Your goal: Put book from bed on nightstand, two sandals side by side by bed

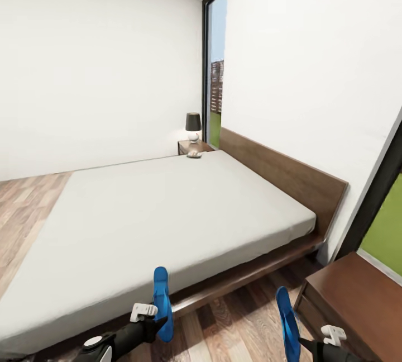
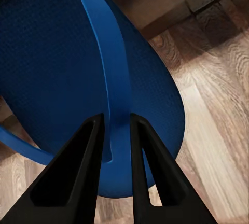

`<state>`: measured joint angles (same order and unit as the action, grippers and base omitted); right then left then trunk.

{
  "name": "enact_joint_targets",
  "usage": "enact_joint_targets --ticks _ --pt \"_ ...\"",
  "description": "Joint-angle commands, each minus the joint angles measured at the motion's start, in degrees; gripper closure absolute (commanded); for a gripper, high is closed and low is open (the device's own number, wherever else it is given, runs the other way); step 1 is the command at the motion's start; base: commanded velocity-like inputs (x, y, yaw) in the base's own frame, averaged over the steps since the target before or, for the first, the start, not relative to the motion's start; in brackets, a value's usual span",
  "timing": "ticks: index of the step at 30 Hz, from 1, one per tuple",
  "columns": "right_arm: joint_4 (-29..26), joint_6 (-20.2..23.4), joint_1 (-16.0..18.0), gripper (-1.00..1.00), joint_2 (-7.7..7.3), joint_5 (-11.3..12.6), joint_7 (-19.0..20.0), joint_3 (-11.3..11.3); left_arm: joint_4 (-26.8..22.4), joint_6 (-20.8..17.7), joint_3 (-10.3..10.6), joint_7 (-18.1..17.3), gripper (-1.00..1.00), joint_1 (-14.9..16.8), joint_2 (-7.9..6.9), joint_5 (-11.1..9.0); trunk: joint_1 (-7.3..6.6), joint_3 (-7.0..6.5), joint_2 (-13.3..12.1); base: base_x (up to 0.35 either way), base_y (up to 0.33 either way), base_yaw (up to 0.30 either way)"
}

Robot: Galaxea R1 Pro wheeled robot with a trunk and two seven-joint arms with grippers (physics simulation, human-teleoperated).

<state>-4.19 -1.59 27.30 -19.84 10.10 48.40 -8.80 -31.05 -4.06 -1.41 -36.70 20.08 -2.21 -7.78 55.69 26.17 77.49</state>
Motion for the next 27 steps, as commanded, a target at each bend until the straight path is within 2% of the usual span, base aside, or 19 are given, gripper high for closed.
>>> enact_joint_targets --ticks 1,27 --pt "0.06 -0.17 0.04 1.00 -0.02 0.09 0.21 -0.25 0.02 -0.43 -0.15 -0.30 1.00 0.05 0.02 -0.48 0.00 0.06 0.04 0.000 0.000 0.293" --pt "0.06 -0.17 0.04 1.00 -0.02 0.09 0.15 -0.25 0.02 -0.43 -0.17 -0.30 1.00 0.05 0.02 -0.48 0.00 0.06 0.04 0.000 0.000 0.293"
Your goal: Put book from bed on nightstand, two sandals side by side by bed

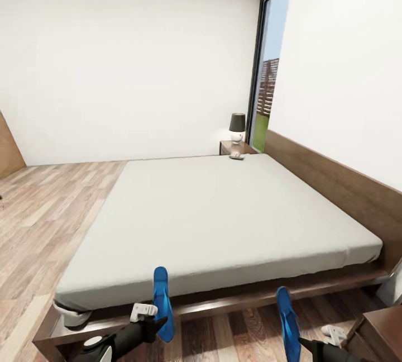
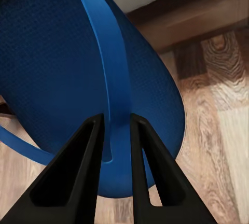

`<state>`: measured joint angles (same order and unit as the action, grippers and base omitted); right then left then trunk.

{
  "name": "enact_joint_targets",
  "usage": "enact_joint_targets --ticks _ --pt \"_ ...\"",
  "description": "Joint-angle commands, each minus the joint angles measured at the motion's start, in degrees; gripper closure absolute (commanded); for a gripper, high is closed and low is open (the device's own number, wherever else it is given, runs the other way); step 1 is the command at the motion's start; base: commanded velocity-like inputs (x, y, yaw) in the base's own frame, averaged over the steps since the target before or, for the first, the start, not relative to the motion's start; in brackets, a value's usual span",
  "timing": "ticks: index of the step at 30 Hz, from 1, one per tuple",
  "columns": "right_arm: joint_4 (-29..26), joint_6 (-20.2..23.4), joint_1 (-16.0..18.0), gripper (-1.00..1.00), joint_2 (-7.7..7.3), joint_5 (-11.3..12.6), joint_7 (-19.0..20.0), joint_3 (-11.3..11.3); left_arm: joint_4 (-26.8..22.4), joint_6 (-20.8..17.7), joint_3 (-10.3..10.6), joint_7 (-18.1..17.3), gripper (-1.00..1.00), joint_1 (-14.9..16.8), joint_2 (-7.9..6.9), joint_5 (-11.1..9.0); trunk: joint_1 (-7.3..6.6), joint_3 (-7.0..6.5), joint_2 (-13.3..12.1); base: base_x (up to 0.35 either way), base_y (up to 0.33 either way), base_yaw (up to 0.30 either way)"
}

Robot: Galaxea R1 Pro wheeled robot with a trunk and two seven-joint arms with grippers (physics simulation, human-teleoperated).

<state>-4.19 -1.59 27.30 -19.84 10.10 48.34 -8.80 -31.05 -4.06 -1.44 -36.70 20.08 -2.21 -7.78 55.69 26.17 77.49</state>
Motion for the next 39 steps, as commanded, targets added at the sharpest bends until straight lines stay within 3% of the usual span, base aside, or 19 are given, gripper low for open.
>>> enact_joint_targets --ticks 1,25,39 --pt "0.06 -0.17 0.04 1.00 -0.02 0.09 0.21 -0.25 0.02 -0.43 -0.12 -0.30 1.00 0.05 0.02 -0.48 0.00 0.06 0.04 0.000 0.000 0.293" --pt "0.06 -0.17 0.04 1.00 -0.02 0.09 0.27 -0.25 0.02 -0.43 -0.13 -0.36 1.00 0.05 0.03 -0.48 0.00 0.06 0.04 0.000 0.000 0.285" --pt "0.06 -0.17 0.04 1.00 -0.02 0.09 0.27 -0.27 0.02 -0.43 -0.14 -0.35 1.00 0.05 0.02 -0.48 0.00 0.06 0.04 -0.046 0.000 0.023"
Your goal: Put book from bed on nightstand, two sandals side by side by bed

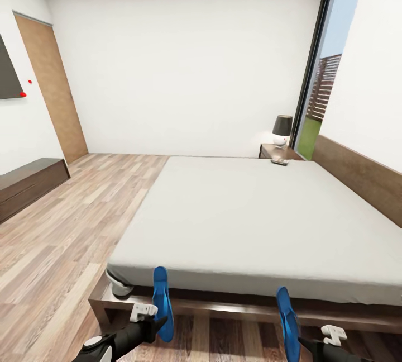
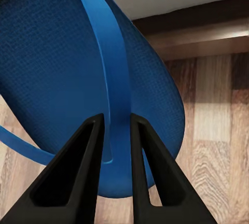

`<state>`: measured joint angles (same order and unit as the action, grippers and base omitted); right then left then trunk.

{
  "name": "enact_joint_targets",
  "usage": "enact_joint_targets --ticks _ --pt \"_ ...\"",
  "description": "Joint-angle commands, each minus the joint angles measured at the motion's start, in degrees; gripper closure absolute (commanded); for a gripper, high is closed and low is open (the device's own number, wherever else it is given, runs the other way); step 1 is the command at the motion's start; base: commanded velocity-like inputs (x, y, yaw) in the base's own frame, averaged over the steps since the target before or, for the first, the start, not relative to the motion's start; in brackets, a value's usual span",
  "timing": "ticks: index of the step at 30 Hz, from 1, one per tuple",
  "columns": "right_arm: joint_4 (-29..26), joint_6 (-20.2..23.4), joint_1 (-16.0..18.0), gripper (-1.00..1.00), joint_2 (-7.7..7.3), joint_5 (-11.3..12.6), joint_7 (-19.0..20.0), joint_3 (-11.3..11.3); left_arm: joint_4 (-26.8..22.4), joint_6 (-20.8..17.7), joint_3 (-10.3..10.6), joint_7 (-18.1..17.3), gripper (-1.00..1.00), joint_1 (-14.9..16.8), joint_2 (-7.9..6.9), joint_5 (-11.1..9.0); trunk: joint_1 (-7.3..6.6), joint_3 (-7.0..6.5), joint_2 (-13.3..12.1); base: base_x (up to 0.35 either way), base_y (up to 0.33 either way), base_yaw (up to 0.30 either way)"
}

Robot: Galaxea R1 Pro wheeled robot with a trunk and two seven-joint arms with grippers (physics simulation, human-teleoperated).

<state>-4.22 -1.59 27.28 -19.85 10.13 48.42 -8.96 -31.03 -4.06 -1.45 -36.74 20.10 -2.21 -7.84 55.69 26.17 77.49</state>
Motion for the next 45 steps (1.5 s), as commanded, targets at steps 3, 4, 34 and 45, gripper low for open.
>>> enact_joint_targets --ticks 3,4,34,45 --pt "0.09 -0.16 0.05 1.00 -0.01 0.06 0.18 -0.10 0.00 -0.43 -0.14 -0.32 1.00 0.03 0.01 -0.42 0.00 0.06 0.04 0.000 0.000 0.000" --pt "0.09 -0.16 0.05 1.00 -0.01 0.06 0.18 -0.12 0.00 -0.43 -0.14 -0.31 1.00 0.03 0.01 -0.42 0.00 0.06 0.04 0.000 0.000 0.000" --pt "0.07 -0.16 0.05 1.00 -0.01 0.31 0.19 -0.18 -0.06 -0.97 -0.17 14.47 1.00 0.03 0.01 -0.09 0.00 0.06 0.04 -0.020 0.000 0.000" --pt "0.00 -0.08 0.05 1.00 -0.59 0.50 0.67 -0.25 0.40 -9.70 -0.04 32.71 1.00 0.03 0.01 12.89 0.00 0.06 0.04 0.000 0.000 0.000"
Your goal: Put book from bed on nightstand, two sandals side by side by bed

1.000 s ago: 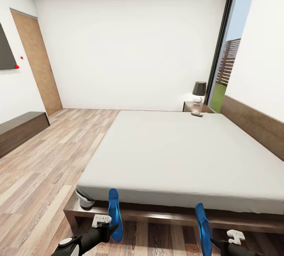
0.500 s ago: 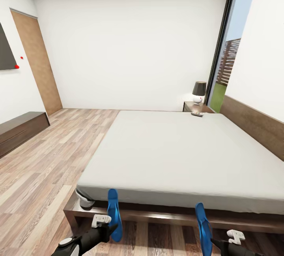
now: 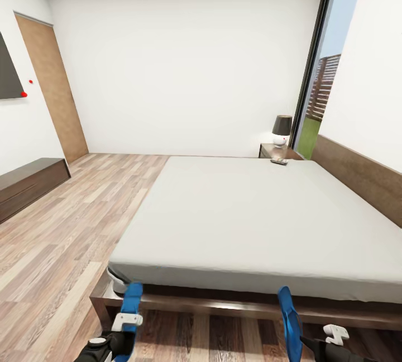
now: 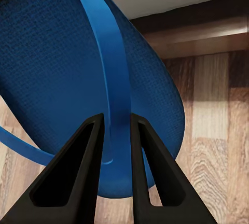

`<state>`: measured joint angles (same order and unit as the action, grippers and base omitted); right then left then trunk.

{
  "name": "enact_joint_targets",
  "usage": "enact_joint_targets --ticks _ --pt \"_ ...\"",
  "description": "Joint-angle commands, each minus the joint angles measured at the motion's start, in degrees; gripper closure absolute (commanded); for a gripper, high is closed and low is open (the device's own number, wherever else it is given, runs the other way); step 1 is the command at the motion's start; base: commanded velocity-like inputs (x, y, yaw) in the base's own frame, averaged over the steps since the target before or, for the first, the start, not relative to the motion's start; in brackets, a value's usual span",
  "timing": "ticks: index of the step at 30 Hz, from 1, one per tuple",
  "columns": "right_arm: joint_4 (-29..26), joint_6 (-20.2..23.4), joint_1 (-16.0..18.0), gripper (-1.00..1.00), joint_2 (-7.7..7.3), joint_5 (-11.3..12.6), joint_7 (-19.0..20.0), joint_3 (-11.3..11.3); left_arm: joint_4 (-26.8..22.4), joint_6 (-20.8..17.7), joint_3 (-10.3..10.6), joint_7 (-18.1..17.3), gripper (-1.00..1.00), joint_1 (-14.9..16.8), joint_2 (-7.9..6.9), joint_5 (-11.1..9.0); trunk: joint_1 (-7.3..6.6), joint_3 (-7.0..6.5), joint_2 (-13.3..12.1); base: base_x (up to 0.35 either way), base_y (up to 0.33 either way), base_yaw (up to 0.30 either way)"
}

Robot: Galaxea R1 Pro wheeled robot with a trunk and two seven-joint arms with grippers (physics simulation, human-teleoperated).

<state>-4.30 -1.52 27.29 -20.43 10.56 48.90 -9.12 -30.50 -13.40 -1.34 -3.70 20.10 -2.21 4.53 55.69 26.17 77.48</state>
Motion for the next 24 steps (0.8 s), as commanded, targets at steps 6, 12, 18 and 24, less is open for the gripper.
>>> enact_joint_targets --ticks 6,12,18,24 --pt "0.08 0.19 0.05 1.00 -0.13 0.23 0.46 -0.16 8.15 -1.83 -0.07 -0.50 1.00 0.03 0.03 2.38 0.00 0.06 0.04 0.000 0.000 0.000" --pt "0.16 0.36 0.05 1.00 -0.30 0.24 0.67 -0.20 8.47 -1.94 -0.16 -0.43 1.00 0.03 0.02 2.30 0.00 0.06 0.04 0.000 0.000 0.000" --pt "0.09 0.38 0.05 1.00 -0.22 0.25 0.67 -0.20 7.96 -1.74 -0.33 -0.53 1.00 0.06 0.09 1.93 0.00 0.06 0.04 0.000 0.000 0.000" --pt "0.08 0.36 0.05 1.00 -0.22 0.19 0.60 -0.20 7.92 -1.72 -0.31 -0.58 1.00 0.06 0.10 1.89 0.66 0.60 1.24 0.000 0.000 0.000"
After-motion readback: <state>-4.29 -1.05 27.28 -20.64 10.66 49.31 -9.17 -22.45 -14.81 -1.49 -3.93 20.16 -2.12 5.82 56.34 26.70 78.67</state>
